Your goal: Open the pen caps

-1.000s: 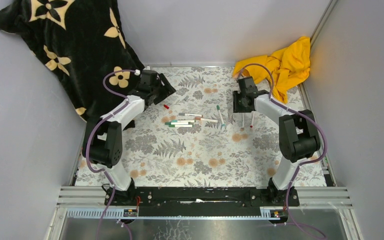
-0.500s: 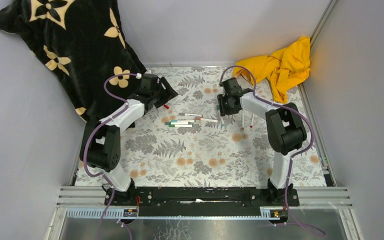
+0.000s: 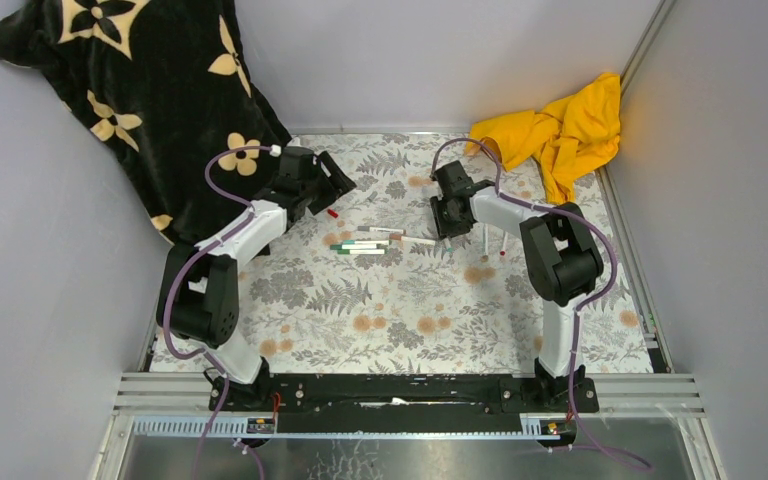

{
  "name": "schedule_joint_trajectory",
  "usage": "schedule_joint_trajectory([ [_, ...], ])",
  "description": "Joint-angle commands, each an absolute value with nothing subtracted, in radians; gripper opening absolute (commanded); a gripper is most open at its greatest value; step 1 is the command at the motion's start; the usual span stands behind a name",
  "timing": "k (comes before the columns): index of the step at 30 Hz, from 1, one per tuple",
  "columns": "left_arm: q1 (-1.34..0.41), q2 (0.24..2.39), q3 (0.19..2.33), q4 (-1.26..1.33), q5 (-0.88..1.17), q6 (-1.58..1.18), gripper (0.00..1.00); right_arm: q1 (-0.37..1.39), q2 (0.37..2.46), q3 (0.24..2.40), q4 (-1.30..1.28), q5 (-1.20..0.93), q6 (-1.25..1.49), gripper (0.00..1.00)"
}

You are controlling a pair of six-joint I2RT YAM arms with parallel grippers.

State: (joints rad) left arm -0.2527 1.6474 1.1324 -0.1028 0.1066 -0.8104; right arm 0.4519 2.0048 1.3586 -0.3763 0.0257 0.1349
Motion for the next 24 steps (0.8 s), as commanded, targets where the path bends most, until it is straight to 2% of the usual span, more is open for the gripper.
schedule_joint_trajectory([
  [1,-0.256,1.620,1.113,-0.044,0.120,-0.820,0.76,0.472,2.051,1.366,-0.440,0.047,0.153,0.33],
  [5,-0.256,1.620,1.099,-0.034,0.124,-0.826,0.76,0.472,2.047,1.333,-0.428,0.056,0.165,0.09],
  [7,-0.256,1.624,1.094,-0.025,0.133,-0.831,0.76,0.472,2.035,1.323,-0.424,0.061,0.167,0.01],
  [12,-0.256,1.641,1.093,-0.008,0.185,-0.843,0.79,0.472,1.952,1.298,-0.393,0.049,0.155,0.00],
  [20,-0.279,1.685,1.098,0.126,0.374,-0.933,0.81,0.476,1.780,1.293,-0.374,-0.087,0.141,0.00],
  [24,-0.323,1.712,1.128,0.128,0.394,-0.941,0.81,0.489,1.725,1.296,-0.367,-0.145,0.150,0.00],
])
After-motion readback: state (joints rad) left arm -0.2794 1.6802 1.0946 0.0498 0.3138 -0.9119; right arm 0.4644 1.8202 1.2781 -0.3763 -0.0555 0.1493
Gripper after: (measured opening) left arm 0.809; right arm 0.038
